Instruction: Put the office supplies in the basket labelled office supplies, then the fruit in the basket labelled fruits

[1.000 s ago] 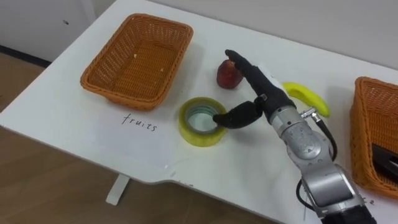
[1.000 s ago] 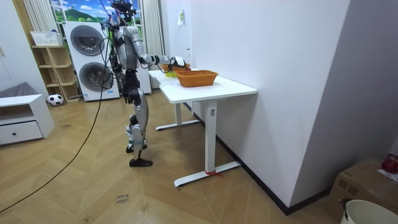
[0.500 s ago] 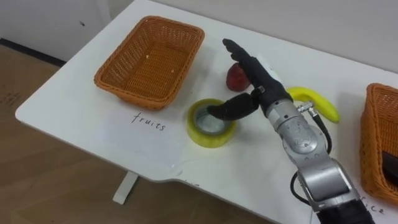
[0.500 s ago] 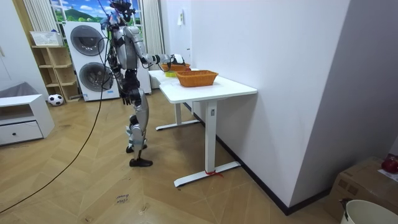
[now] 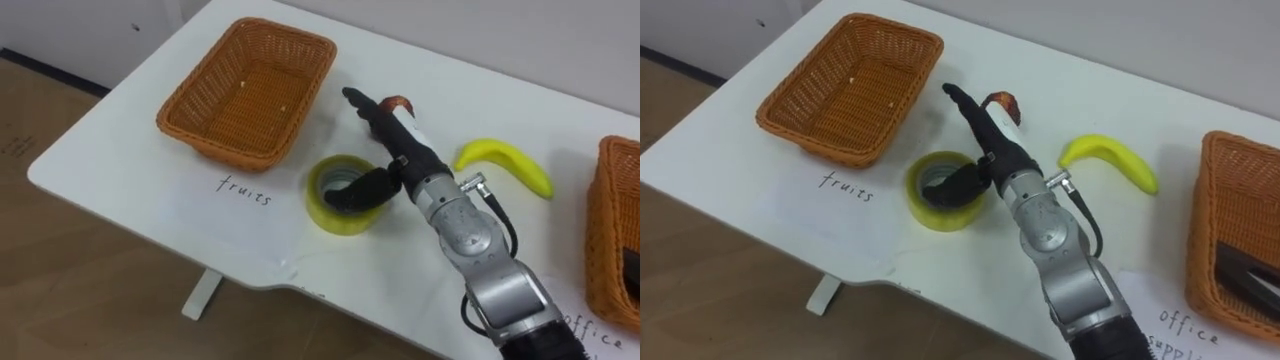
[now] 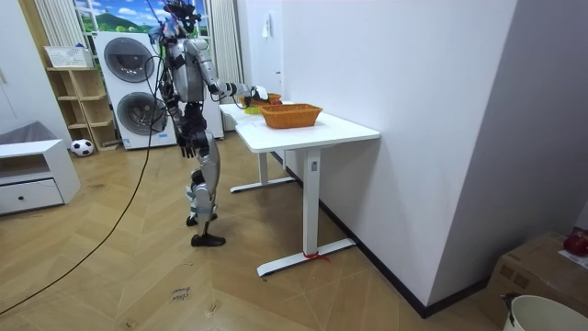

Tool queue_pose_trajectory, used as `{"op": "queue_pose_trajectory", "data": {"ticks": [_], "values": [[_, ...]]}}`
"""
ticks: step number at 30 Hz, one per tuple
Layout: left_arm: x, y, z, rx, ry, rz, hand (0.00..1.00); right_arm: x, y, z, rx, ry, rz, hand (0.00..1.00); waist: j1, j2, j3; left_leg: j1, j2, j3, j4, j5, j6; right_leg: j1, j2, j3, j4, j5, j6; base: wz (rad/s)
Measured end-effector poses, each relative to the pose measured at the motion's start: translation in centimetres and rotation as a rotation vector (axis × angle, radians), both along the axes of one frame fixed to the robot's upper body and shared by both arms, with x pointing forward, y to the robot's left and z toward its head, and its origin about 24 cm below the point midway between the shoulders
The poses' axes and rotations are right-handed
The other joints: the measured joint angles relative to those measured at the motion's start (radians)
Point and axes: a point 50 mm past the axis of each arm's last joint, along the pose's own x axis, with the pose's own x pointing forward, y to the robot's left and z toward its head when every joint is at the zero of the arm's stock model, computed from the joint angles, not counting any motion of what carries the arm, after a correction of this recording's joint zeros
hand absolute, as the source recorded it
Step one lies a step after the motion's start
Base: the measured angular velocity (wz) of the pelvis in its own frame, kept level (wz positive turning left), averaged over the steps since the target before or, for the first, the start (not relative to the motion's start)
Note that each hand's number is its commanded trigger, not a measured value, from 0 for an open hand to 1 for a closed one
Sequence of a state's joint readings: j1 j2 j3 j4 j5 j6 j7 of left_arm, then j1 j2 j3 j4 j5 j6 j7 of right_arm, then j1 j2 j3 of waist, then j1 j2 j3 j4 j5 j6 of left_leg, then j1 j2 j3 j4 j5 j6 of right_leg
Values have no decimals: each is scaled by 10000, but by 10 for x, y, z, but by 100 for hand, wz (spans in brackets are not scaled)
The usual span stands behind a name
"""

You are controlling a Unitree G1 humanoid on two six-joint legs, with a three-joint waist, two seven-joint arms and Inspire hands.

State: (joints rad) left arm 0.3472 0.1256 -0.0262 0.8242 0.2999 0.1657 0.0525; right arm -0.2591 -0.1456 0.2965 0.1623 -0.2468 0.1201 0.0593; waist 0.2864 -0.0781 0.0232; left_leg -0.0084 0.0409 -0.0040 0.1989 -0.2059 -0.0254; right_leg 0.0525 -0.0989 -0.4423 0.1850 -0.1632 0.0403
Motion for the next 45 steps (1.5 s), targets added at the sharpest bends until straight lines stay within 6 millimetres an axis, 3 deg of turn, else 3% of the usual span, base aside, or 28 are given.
{"op": "queue_pose_trajectory", "data": {"ticks": [9,13,20,28,39,45], "values": [[5,-1,1,-35,-171,-53,0,0,-4,-7,-239,155,-186,0,-23,12,3,-38,-4,-15,-3,0,-1,-7,3,-18,-16,-14,22,0],[10,0,3,85,-404,-94,0,0,-7,-19,-456,569,-263,0,-18,26,-28,-46,-5,-49,-4,-1,-1,0,2,-72,-15,-14,23,3],[14,1,5,137,-538,-110,0,-1,-6,-19,-643,666,-23,0,-24,19,-120,-46,-7,-42,-4,0,-1,-9,-1,-11,-11,-14,23,0],[14,1,5,190,-557,-106,0,1,-6,-18,-818,839,365,0,-15,-17,-138,-4,-9,-35,5,3,1,-8,-3,12,-14,-14,23,0],[14,5,5,235,-502,-133,0,1,-6,-19,-904,1096,643,0,-6,-204,-116,26,-10,-5,1,4,1,21,-7,19,-14,-15,23,0],[15,7,3,207,-251,-27,0,6,-5,-17,-1367,1230,926,0,-53,-225,-29,22,-14,-47,25,3,0,89,-4,-47,-18,-15,24,3]]}}
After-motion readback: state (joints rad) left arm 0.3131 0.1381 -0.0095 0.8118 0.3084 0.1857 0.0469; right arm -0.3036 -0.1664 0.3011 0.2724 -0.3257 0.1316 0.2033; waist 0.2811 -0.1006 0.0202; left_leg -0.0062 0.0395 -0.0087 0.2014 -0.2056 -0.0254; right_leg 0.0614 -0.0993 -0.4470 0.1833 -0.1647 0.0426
